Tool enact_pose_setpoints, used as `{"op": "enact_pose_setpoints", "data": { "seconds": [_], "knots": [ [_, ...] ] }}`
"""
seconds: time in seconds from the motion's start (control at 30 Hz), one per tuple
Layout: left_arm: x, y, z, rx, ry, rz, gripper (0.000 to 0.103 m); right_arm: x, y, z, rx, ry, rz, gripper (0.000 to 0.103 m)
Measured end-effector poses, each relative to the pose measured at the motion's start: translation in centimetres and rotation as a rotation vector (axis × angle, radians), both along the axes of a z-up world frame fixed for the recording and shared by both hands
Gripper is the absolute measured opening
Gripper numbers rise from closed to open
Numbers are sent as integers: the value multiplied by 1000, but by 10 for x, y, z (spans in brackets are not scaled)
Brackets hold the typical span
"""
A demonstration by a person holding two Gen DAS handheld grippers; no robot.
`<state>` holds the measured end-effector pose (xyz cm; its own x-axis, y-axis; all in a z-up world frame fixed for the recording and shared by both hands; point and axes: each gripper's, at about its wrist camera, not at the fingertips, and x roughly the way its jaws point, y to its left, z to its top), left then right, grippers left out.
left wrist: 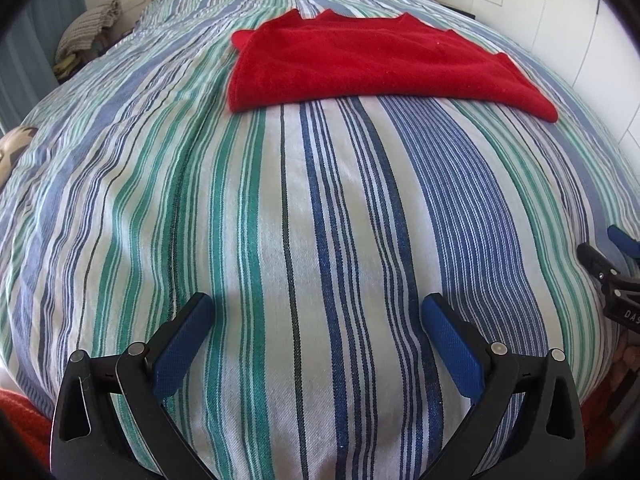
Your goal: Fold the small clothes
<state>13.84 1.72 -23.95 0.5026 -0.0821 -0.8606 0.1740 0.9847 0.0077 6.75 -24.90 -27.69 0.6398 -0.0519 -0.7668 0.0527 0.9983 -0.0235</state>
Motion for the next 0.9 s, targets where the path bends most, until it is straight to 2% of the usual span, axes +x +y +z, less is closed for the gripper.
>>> {"op": "enact_pose_setpoints", "data": {
  "seconds": [0.1,0.9],
  "knots": [
    [-1,3,1,-21,4,4,103,-2,-2,0,2,0,-3,103],
    [-2,-3,-1,17,0,-5,103,-2,-1,0,-2,-2,-3,103]
  ]
}}
